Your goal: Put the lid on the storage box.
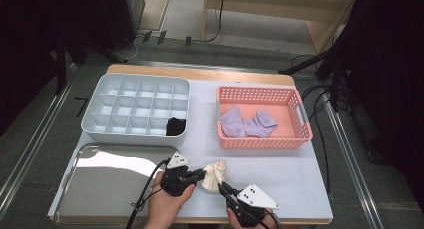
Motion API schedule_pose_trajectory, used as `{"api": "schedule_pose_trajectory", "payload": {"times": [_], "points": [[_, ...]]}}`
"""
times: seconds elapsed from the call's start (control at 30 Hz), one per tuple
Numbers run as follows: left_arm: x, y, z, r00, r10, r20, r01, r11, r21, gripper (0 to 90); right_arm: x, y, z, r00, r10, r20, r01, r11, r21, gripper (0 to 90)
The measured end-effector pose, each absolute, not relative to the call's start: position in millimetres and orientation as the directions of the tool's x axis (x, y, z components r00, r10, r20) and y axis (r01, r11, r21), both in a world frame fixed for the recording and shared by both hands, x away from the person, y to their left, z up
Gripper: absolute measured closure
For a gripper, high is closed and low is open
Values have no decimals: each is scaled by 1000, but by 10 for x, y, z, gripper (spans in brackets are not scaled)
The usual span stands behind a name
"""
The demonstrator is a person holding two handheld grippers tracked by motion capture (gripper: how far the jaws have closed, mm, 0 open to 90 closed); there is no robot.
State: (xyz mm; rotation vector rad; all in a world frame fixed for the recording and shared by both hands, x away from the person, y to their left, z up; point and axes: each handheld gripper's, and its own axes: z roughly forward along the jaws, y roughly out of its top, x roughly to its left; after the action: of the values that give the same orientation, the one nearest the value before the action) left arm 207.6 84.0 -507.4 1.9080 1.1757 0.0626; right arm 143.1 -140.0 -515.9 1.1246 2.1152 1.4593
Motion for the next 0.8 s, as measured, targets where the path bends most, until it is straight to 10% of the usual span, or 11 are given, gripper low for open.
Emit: {"api": "schedule_pose_trajectory", "payload": {"times": [0.43,0.8], "points": [[2051,788,-5086,563,722,-403,710,-173,683,804,1556,-1249,-5315,-652,734,190,481,206,852,787],[2012,773,-4951,579,708,-405,657,-112,745,475,1563,-1212,-5330,-657,731,183,484,224,846,729]]}}
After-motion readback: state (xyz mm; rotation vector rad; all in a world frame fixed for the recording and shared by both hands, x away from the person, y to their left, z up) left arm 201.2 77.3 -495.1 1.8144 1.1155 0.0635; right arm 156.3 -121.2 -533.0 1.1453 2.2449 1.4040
